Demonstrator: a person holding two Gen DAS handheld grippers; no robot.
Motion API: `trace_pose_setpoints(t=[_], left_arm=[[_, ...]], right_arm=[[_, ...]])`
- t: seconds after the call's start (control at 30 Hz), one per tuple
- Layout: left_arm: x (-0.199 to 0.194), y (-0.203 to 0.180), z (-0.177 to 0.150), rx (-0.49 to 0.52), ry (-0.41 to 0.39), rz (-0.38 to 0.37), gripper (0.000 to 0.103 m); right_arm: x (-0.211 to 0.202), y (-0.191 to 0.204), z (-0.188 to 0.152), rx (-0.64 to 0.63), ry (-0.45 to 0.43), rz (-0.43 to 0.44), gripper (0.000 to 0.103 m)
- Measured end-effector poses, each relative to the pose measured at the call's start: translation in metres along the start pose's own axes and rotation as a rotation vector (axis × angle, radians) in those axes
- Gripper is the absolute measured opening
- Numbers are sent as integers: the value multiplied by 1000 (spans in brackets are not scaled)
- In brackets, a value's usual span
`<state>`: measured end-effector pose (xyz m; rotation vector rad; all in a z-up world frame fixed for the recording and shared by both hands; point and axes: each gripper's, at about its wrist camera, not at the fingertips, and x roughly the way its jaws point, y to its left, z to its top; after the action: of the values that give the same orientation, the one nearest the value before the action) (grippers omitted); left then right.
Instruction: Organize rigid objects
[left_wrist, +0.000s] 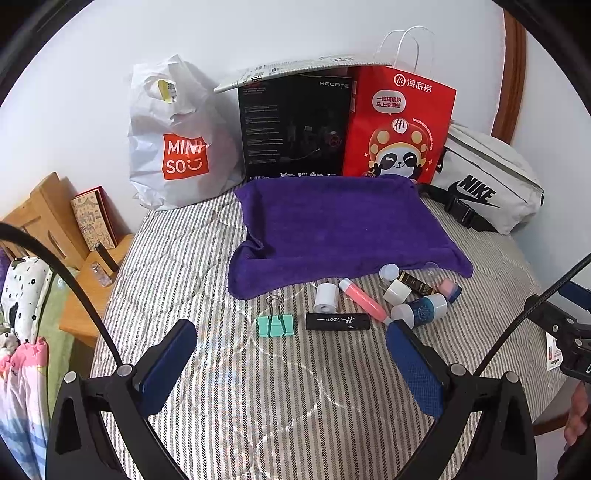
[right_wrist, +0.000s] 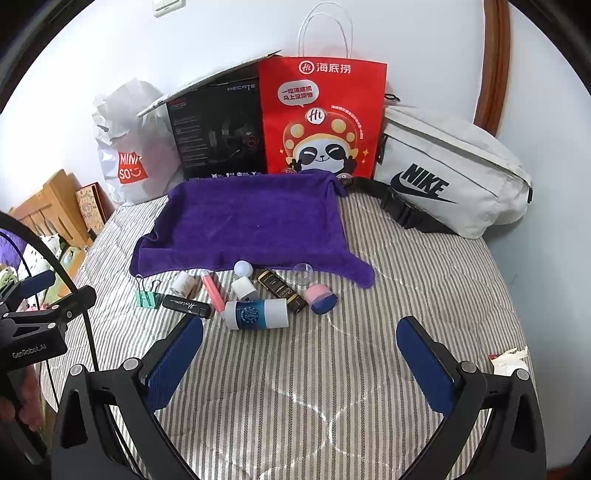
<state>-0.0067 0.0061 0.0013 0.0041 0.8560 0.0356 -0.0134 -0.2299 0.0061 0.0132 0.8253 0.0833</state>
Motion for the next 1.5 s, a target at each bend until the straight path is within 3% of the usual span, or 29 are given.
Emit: trace_pose_setpoints(t=[1.0, 1.2, 1.5], left_arm=[[10, -1, 1, 22, 19, 0, 103], [32, 7, -6, 45, 31, 17, 103], [97, 36, -24, 21, 85, 22, 103]], right_arm=[[14, -4, -4, 9, 22, 8, 103], [28, -7, -9, 10, 47, 17, 103], [58, -13, -23, 3, 124, -1, 103]])
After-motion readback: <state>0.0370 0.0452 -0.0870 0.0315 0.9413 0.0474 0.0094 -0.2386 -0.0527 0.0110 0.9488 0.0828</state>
